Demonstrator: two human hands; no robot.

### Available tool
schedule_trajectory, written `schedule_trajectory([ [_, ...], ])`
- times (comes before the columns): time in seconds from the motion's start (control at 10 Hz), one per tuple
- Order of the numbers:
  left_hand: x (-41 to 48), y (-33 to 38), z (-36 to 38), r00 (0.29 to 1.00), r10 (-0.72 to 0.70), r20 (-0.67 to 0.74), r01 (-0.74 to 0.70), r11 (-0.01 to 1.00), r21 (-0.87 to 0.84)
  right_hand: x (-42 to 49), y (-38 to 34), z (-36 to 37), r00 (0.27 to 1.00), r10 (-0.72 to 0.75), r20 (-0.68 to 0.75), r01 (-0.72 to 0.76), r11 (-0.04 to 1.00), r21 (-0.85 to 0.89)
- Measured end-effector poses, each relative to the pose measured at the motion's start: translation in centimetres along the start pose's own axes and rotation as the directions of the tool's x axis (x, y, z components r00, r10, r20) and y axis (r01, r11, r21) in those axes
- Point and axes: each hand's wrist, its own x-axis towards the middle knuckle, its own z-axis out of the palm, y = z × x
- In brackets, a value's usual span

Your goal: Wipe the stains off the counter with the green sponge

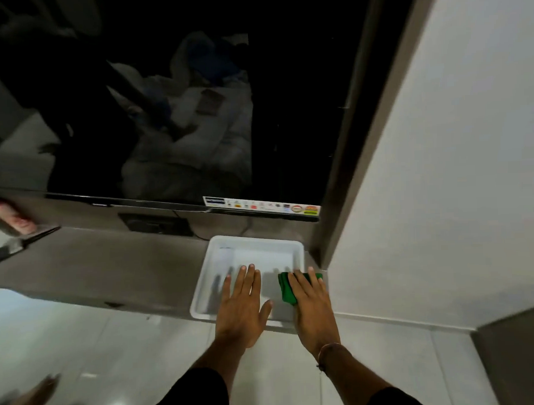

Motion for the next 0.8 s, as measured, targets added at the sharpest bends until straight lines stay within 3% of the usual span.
schedule_trajectory([
  [0.2, 4.7, -6.6, 2.4, 1.0, 0.025, 0.009, -0.025, 0.999, -0.042, 6.9, -3.8, 5.5, 0.996, 0.04, 0.083, -0.036, 0.999, -0.04],
  [0.6, 7.6, -9.9, 8.0, 0.999, 0.038, 0.039, -0.031, 0.983, -0.181, 9.7, -1.9, 12.1, 0.962, 0.111, 0.248, -0.062, 0.978, -0.199],
  [0.7, 8.0, -10.0, 6.8, 0.998, 0.035, 0.045, -0.027, 0.986, -0.164, 10.5, -1.9, 11.3, 0.956, 0.094, 0.279, -0.043, 0.982, -0.183],
  [0.8, 6.1, -8.4, 5.3, 0.998, 0.061, -0.009, -0.062, 0.991, -0.121, 8.4, -2.4, 8.9, 0.977, 0.045, 0.21, -0.037, 0.999, -0.04],
])
